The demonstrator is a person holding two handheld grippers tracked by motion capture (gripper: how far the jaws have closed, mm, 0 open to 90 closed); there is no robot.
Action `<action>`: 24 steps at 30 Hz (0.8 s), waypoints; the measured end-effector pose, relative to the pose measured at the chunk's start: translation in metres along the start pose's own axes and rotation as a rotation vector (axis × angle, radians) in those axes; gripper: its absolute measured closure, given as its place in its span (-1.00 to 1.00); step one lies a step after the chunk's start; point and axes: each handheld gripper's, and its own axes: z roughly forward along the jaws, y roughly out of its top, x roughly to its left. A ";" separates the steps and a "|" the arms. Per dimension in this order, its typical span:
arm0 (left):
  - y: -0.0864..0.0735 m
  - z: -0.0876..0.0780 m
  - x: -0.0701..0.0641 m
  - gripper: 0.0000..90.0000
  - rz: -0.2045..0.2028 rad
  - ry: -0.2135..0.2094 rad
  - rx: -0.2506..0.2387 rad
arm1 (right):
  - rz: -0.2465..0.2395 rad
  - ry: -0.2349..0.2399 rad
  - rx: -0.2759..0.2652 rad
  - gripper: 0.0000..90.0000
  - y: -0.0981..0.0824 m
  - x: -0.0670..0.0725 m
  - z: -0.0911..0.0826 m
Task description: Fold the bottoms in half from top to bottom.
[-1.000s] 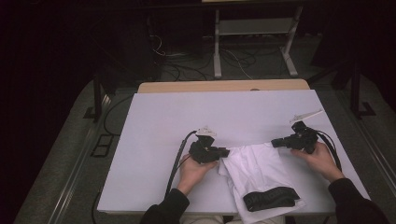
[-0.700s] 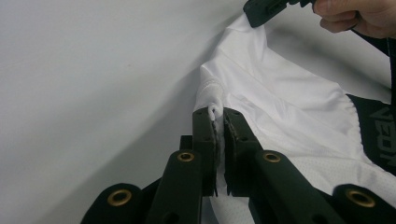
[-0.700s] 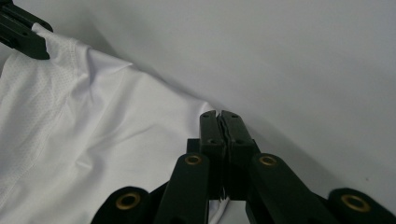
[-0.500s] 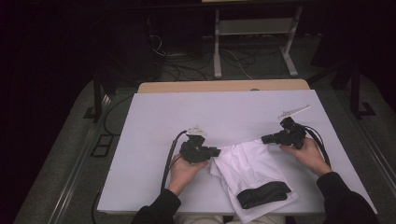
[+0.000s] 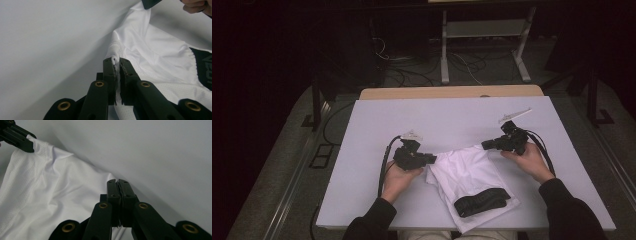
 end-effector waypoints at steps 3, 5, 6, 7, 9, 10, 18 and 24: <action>0.003 -0.002 0.005 0.86 0.006 0.007 0.001 | 0.005 -0.005 -0.005 0.94 0.004 0.001 0.003; 0.007 -0.003 0.008 0.86 0.015 0.020 0.010 | 0.009 -0.009 -0.003 0.94 0.006 0.000 0.006; 0.008 -0.004 0.009 0.86 0.015 0.024 0.011 | 0.011 -0.011 -0.005 0.94 0.008 0.000 0.007; 0.010 -0.005 0.010 0.86 0.022 0.029 0.012 | 0.014 -0.012 -0.009 0.94 0.009 0.000 0.007; 0.014 -0.006 0.013 0.86 0.027 0.031 0.012 | 0.019 -0.010 -0.017 0.94 0.011 0.000 0.008; 0.015 -0.006 0.014 0.86 0.037 0.032 0.021 | 0.020 -0.011 -0.022 0.94 0.013 0.000 0.009; 0.025 -0.006 0.026 0.86 0.035 0.046 0.022 | 0.040 -0.014 -0.038 0.94 0.022 -0.003 0.012; 0.029 -0.004 0.033 0.86 0.034 0.049 0.021 | 0.055 -0.008 -0.048 0.94 0.024 -0.005 0.015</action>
